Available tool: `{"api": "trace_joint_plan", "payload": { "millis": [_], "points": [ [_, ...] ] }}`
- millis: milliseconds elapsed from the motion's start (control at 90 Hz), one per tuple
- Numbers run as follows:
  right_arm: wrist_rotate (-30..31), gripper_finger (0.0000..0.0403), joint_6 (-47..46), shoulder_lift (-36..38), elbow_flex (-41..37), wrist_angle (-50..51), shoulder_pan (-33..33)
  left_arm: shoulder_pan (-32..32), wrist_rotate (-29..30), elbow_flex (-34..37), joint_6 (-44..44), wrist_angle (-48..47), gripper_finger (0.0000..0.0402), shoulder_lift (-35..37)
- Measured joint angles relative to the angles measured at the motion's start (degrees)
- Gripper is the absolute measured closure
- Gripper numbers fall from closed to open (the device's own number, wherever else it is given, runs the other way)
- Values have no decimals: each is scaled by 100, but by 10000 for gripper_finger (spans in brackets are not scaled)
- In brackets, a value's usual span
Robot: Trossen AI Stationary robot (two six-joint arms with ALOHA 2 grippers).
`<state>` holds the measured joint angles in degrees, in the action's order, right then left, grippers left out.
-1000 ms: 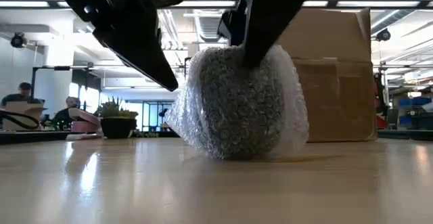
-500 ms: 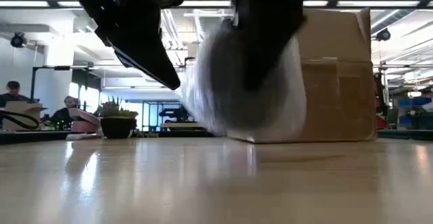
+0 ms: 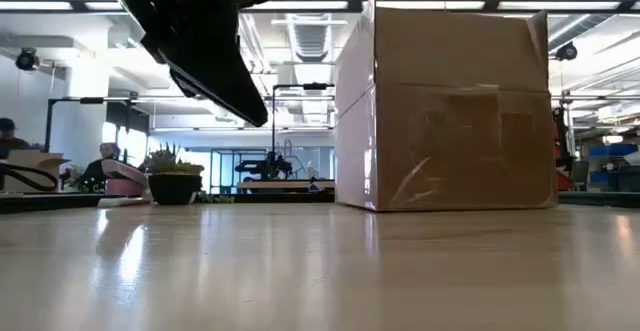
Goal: Wrap mug
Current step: Put the wrapped black mug into the brown cardboard box
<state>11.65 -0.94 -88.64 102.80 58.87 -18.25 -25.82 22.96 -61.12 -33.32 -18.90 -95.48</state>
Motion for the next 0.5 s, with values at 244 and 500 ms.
{"api": "trace_joint_plan", "payload": {
  "millis": [244,500],
  "points": [
    [947,393,312,1036,2,-464,978,15,38,1,112,153,379,0],
    [773,393,187,1052,7,-439,3041,23,54,1,394,415,379,0]
  ]
}}
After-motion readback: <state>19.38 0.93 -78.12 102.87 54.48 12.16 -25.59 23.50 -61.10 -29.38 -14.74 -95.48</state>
